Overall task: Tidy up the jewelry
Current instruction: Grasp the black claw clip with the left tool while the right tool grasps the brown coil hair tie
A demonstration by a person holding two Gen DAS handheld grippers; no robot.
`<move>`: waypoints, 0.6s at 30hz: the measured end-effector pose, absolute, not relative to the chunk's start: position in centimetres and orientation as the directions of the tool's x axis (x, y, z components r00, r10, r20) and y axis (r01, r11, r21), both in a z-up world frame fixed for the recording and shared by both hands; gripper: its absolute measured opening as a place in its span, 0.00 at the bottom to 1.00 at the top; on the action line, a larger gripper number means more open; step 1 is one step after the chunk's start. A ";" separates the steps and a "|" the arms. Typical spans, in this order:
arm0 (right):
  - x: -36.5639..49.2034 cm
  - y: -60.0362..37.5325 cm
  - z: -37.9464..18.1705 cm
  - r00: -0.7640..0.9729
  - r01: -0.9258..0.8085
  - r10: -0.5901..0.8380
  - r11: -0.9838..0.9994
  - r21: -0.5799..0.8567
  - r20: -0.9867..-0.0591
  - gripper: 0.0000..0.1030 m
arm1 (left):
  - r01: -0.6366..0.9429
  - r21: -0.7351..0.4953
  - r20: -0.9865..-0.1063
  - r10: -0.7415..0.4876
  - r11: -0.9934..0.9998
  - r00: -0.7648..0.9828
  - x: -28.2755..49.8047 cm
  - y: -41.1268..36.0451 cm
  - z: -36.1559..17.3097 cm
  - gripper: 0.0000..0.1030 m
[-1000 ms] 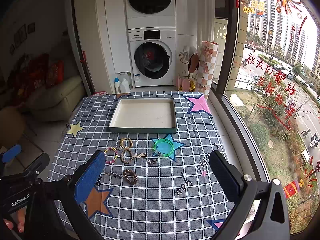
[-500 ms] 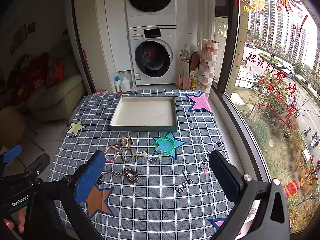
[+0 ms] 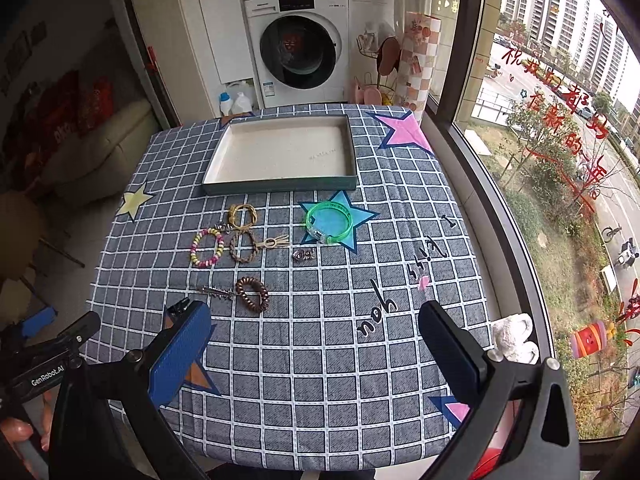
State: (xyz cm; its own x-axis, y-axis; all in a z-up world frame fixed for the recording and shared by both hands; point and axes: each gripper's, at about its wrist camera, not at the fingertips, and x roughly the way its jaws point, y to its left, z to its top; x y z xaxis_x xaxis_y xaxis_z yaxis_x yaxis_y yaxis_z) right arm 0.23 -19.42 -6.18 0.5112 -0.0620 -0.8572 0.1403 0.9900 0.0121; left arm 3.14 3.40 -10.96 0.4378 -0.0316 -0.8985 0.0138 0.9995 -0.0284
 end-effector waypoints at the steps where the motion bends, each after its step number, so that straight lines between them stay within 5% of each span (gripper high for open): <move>1: 0.5 -19.4 -7.1 0.490 0.141 -0.059 0.990 0.012 -0.870 1.00 | 0.023 -0.018 -0.903 -0.026 1.000 0.428 3.4 3.3 -11.9 1.00; 18: 8.5 -18.0 -20.5 0.274 0.148 0.025 0.987 0.068 -0.961 1.00 | 0.215 0.036 -0.927 -0.047 0.976 0.371 9.8 1.1 -22.7 1.00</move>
